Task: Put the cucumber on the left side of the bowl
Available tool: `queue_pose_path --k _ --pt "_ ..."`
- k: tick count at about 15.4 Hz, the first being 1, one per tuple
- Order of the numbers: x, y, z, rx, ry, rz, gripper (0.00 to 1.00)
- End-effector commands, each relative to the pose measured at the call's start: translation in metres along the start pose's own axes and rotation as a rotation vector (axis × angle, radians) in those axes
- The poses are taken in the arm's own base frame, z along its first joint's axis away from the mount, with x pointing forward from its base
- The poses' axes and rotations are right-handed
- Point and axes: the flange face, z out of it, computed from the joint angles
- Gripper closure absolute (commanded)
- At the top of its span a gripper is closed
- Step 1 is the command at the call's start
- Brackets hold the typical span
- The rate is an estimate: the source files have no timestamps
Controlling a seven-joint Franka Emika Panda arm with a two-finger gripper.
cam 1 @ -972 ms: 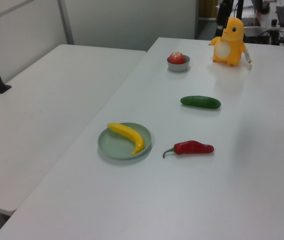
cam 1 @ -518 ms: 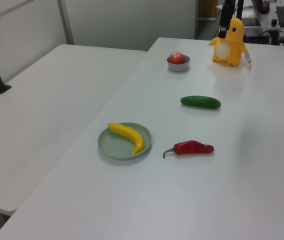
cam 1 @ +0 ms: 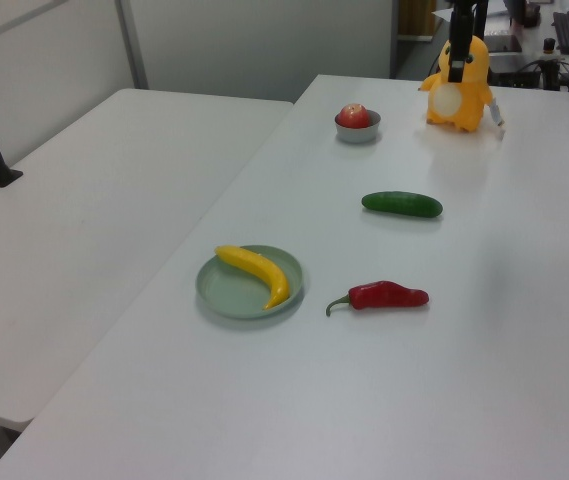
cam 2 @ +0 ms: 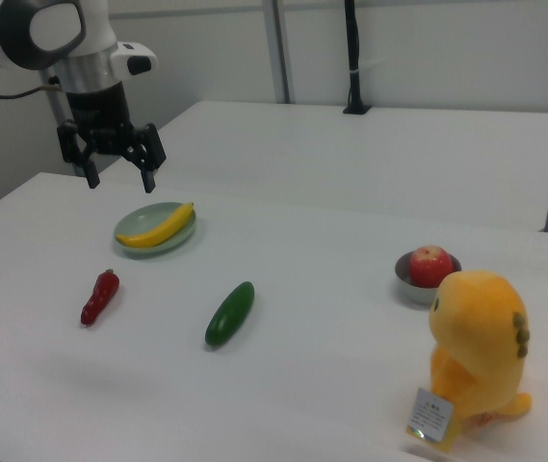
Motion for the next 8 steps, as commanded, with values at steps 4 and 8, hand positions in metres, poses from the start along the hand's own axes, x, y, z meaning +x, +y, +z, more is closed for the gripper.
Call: queue_pose_path --k 4,8 --pt "0.006 0.002 0.051 0.013 -0.107 -0.152 0.0" --pt "0.027 0.031 0.093 0.003 -0.11 -0.11 0.0"
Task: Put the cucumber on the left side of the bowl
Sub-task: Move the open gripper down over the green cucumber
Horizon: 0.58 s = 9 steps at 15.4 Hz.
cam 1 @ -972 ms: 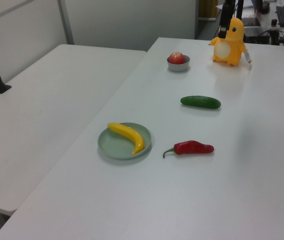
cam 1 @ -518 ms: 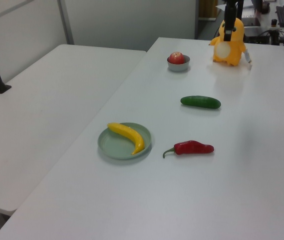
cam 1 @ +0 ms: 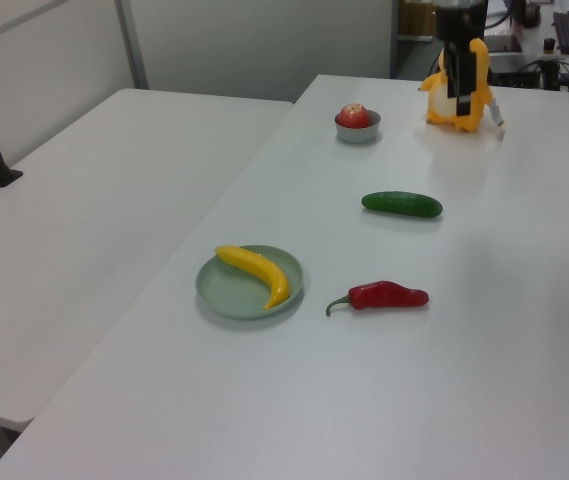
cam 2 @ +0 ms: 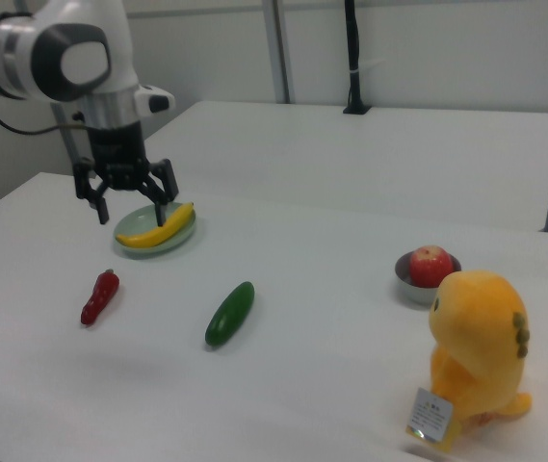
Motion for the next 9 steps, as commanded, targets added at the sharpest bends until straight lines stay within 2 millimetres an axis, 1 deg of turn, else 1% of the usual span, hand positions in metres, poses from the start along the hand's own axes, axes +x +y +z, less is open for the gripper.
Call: queue_pose_path --k 1,4,7,9 --pt "0.022 0.029 0.037 -0.012 0.016 0.012 0.0" --pt "0.039 0.056 0.067 -0.03 0.053 0.049 0.0" --pt "0.048 0.077 0.099 -0.046 0.084 0.078 0.0" --pt "0.054 0.081 0.118 -0.052 0.098 0.083 0.0"
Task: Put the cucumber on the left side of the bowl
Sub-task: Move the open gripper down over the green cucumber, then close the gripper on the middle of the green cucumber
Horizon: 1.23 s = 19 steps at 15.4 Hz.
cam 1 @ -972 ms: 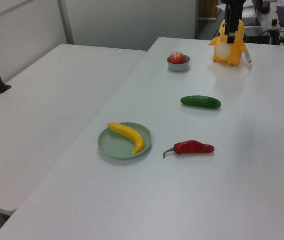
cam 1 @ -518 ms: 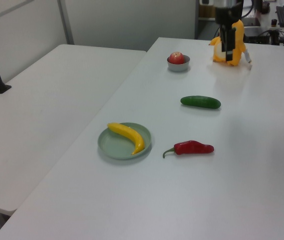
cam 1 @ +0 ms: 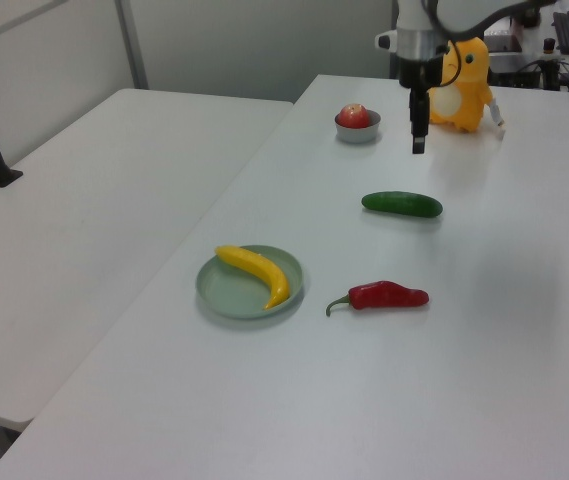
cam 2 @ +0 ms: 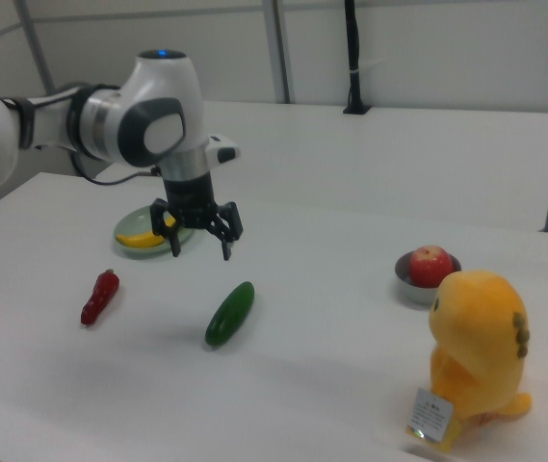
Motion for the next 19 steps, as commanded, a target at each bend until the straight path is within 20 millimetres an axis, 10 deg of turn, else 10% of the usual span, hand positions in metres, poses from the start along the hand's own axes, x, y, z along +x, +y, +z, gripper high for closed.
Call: queue_pose_path --k 1,13,19 --pt "0.003 0.01 0.034 -0.021 0.026 0.016 0.0" --pt "0.0 0.029 0.131 -0.078 0.028 0.054 0.12" --pt "0.003 0.032 0.126 -0.072 0.044 0.108 1.0"
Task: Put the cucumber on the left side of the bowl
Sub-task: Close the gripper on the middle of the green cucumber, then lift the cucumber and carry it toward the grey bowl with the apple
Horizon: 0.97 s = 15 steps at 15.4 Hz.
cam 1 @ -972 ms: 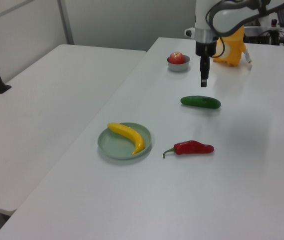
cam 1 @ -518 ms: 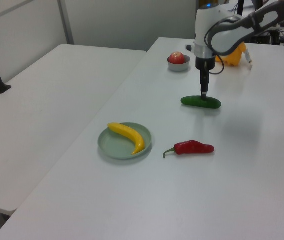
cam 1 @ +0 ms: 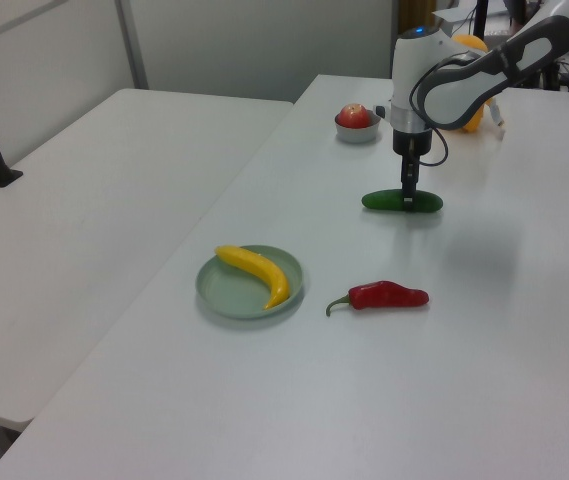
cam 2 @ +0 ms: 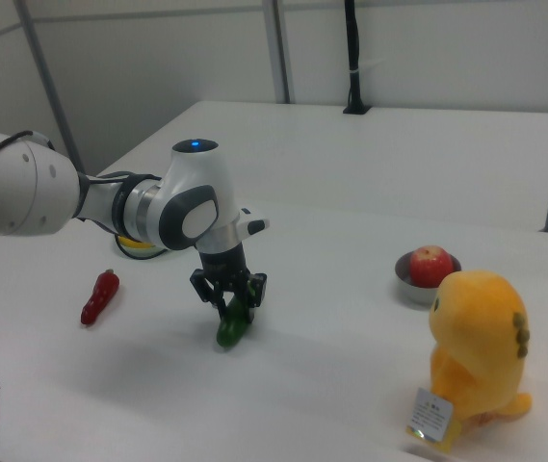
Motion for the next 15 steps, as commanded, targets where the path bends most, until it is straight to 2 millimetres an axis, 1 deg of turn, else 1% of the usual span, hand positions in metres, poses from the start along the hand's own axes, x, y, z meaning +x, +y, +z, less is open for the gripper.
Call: queue_pose_path --k 1,3,4,7,8,9,10,11,12,13,15 --pt "0.001 0.002 -0.009 -0.015 0.034 0.056 1.0" --pt "0.003 0.019 -0.019 -0.019 0.066 0.087 1.0" --pt "0.006 0.03 -0.029 -0.024 0.102 0.108 1.0" --pt "0.015 0.054 -0.048 -0.033 0.196 0.148 1.0" --pt "0.017 0.066 -0.046 -0.04 0.213 0.161 1.0" --pt "0.022 0.077 -0.051 -0.054 0.242 0.166 1.0" --pt "0.026 0.089 -0.047 -0.065 0.255 0.158 1.0" --pt "0.029 0.105 -0.046 -0.079 0.267 0.151 1.0" --pt "0.034 0.12 -0.049 -0.088 0.284 0.156 1.0" --pt "0.04 0.129 -0.047 -0.089 0.296 0.166 1.0" --pt "0.049 0.142 -0.037 -0.098 0.308 0.158 1.0"
